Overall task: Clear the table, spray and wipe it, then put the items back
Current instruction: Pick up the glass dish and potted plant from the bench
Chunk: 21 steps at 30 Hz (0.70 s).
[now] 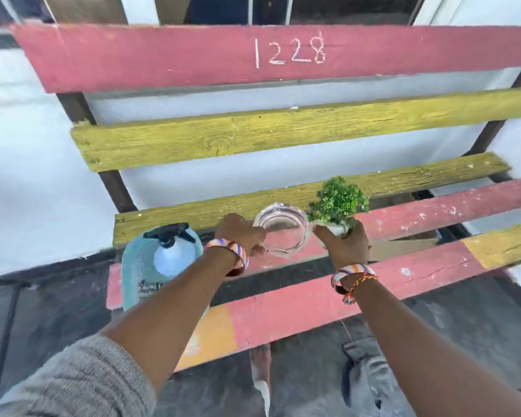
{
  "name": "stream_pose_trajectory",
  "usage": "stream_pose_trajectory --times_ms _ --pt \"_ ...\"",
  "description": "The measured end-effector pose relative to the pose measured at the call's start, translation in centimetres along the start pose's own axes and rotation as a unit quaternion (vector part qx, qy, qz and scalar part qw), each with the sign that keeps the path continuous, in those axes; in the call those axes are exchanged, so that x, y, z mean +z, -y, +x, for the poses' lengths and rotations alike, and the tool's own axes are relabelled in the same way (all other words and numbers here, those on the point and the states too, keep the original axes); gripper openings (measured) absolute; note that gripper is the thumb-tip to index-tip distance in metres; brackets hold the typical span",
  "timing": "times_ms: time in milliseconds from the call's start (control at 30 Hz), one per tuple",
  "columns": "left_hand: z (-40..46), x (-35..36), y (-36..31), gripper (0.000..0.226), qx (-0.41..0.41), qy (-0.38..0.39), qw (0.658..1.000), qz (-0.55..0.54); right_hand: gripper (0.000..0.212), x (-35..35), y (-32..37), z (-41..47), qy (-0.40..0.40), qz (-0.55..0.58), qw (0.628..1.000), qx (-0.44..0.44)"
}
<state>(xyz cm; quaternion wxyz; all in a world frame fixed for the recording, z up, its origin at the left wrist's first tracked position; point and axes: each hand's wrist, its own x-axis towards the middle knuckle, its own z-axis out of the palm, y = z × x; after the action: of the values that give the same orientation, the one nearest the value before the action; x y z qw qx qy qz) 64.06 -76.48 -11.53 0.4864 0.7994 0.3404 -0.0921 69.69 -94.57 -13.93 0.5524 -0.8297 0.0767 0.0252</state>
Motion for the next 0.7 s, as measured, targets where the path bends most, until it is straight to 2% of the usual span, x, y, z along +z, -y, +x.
stream_pose_trajectory --times_ms 33,133,233,400,433,500,567,667,700 --pt "-1.3 -1.7 0.1 0.03 -0.002 0.005 1.0 -0.019 0.064 0.4 1.2 -1.3 0.002 0.014 1.0 -0.011" --pt "-4.1 -7.4 1.8 0.049 -0.016 -0.011 0.996 -0.082 0.075 2.5 4.9 -5.4 0.033 0.043 0.998 -0.043" --pt "-5.8 -12.3 4.0 0.016 -0.011 -0.041 0.992 -0.118 0.086 5.2 7.9 -8.6 0.067 0.044 0.995 -0.063" --pt "-8.1 -21.4 9.4 0.018 -0.021 -0.119 0.981 -0.149 0.102 11.8 12.7 -15.3 0.137 0.059 0.986 -0.078" --pt "-8.6 -23.6 10.7 0.015 -0.024 -0.13 0.979 -0.158 0.098 13.5 13.6 -16.7 0.151 0.06 0.983 -0.08" --pt "-9.4 -28.3 13.9 0.01 -0.025 -0.152 0.978 -0.143 0.075 17.5 15.5 -19.8 0.175 0.075 0.978 -0.089" --pt "-10.7 -33.0 17.3 0.022 -0.025 -0.167 0.975 -0.141 0.058 21.8 17.2 -22.9 0.198 0.092 0.971 -0.094" --pt "-13.0 -40.7 22.7 0.022 -0.026 -0.208 0.97 -0.121 0.04 29.1 19.7 -28.0 0.224 0.098 0.963 -0.117" --pt "-13.6 -42.7 24.4 0.024 -0.033 -0.225 0.963 -0.147 0.037 31.2 20.3 -29.5 0.238 0.096 0.958 -0.127"
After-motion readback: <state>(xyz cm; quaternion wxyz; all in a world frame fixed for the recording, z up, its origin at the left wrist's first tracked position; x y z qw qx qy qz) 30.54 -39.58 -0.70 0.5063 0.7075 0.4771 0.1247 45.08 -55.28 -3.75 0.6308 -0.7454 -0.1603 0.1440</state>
